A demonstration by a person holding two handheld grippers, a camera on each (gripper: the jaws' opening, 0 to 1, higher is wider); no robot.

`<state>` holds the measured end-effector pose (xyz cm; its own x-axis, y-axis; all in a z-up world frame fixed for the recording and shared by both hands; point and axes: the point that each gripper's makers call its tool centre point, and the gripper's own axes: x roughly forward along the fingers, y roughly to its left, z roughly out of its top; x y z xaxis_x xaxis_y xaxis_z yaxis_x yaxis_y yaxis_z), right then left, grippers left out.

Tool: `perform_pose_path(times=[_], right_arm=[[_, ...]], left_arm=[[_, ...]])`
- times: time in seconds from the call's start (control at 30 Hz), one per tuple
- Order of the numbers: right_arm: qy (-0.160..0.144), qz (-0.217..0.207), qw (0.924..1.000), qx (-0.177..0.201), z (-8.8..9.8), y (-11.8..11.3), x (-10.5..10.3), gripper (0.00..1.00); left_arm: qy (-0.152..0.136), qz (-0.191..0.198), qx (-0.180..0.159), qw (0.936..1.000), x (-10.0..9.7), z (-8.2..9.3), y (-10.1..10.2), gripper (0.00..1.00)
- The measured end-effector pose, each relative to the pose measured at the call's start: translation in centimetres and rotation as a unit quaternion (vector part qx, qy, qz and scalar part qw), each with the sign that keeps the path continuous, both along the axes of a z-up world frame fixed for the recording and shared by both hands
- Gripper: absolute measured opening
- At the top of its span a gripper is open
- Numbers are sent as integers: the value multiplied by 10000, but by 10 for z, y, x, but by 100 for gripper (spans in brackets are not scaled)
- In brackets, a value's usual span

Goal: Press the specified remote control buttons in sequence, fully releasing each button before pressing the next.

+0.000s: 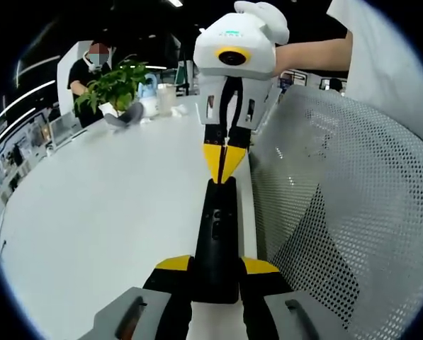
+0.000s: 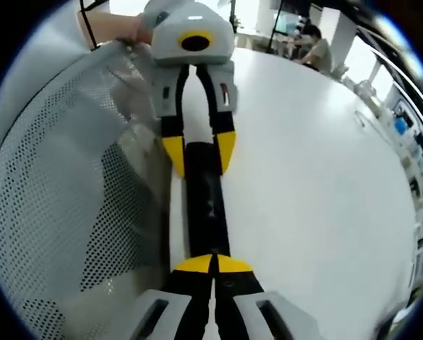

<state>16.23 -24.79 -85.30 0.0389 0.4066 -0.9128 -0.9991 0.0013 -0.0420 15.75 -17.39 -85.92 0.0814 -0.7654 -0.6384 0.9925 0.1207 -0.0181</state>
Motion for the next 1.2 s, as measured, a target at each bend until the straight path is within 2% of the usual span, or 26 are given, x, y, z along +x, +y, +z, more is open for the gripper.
perform_pose_path(times=[0.5,1.2], right_arm=[[-121,353,9990,-260,-1,0,-1,0],[-182,290,9987,-387,-2,1,1,0]], left_arm=[[9,13,-11,10000,-1,0,0,25],[18,27,-19,10000,0,0,0,25]])
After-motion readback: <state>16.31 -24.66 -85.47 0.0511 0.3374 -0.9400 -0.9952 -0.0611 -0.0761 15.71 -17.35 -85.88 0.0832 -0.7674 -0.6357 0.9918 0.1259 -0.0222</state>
